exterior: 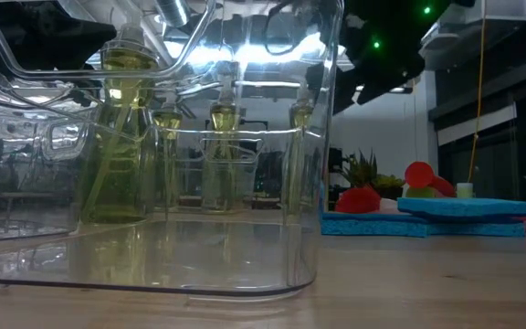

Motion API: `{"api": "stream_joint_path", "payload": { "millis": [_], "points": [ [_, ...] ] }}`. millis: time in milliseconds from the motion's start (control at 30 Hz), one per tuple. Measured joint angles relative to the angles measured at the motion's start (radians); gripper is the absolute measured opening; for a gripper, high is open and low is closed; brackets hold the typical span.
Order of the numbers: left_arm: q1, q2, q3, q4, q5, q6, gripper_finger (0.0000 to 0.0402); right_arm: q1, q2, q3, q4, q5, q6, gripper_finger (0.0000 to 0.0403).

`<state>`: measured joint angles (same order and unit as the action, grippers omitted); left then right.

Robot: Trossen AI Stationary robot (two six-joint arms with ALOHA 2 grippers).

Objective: Pick & Place Kitchen Sink Supplies
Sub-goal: Put the green soap dispenser into the top transparent bin

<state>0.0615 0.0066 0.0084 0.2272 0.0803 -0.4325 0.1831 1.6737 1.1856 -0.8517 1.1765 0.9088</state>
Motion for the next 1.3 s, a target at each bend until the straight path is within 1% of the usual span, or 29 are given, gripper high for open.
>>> {"api": "stream_joint_path", "payload": {
  "millis": [167,333,467,600,733,900,967,1133,1200,1300],
  "points": [
    [0.0,0.0,0.0,0.0,0.0,0.0,0.001,-0.021,0.0,-0.037,0.098,0.0,-0.009,0.0392],
    [0.0,0.0,0.0,0.0,0.0,0.0,0.0011,-0.032,0.0,-0.091,0.232,0.009,-0.065,0.0392],
    [0.0,0.0,0.0,0.0,0.0,0.0,0.0011,-0.029,0.0,-0.129,0.315,0.065,-0.101,0.0392],
    [0.0,0.0,0.0,0.0,0.0,0.0,0.001,0.007,-0.01,-0.116,0.342,0.143,-0.15,0.0392],
    [0.0,0.0,0.0,0.0,0.0,0.0,0.0011,0.038,-0.052,-0.103,0.366,0.195,-0.217,0.0392],
    [0.0,0.0,0.0,0.0,0.0,0.0,0.0011,0.007,-0.091,-0.103,0.4,0.185,-0.248,0.0392],
    [0.0,0.0,0.0,0.0,0.0,0.0,0.0011,-0.016,-0.098,-0.103,0.454,0.168,-0.305,0.0392],
    [0.0,0.0,0.0,0.0,0.0,0.0,0.0012,-0.067,-0.109,-0.103,0.628,0.087,-0.515,0.0392],
    [0.0,0.0,0.0,0.0,0.0,0.0,0.0013,-0.085,-0.116,-0.103,0.673,0.056,-0.558,0.0392],
    [0.0,0.0,0.0,0.0,0.0,0.0,0.0013,-0.108,-0.118,-0.103,0.706,0.034,-0.58,0.0392]
  ]
}}
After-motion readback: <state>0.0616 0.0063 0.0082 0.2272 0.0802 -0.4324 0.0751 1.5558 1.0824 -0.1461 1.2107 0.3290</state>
